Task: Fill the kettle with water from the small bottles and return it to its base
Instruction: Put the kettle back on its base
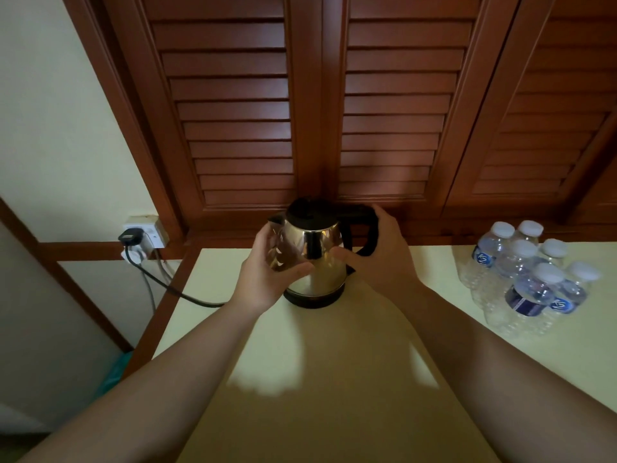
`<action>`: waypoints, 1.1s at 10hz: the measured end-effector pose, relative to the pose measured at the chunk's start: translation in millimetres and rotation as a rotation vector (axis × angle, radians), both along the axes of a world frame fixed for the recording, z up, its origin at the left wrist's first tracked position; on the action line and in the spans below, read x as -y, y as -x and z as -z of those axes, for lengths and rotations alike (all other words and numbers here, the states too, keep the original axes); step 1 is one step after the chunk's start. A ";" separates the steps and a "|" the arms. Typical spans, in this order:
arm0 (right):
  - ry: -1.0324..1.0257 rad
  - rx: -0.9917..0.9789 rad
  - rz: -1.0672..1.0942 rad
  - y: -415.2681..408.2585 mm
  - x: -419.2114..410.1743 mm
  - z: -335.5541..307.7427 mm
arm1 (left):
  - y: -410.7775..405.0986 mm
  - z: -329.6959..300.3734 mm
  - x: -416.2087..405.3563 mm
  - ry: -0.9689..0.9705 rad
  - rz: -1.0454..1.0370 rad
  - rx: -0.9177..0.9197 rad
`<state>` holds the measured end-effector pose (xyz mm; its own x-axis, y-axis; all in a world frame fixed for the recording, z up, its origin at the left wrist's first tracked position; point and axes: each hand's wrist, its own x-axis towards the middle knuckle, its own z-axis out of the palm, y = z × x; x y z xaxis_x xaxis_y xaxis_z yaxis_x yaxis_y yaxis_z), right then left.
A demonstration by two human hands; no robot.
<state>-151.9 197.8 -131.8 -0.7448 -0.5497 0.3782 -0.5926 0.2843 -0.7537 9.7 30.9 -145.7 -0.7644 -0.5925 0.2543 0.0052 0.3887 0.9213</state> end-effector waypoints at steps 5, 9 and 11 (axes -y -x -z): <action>0.041 -0.042 -0.052 -51.1 -40.5 5.4 | -55.5 6.6 -36.8 -0.057 -0.065 0.026; 0.015 -0.064 -0.081 -83.3 -57.4 3.4 | -88.1 4.8 -52.5 -0.025 -0.018 -0.032; 0.052 -0.040 -0.084 -88.0 -55.6 1.4 | -91.7 -3.1 -56.7 0.002 -0.025 -0.018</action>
<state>-63.9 253.4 -133.2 -0.6806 -0.5887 0.4361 -0.6424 0.1933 -0.7416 101.4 87.6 -142.5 -0.7449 -0.6105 0.2689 0.0117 0.3911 0.9203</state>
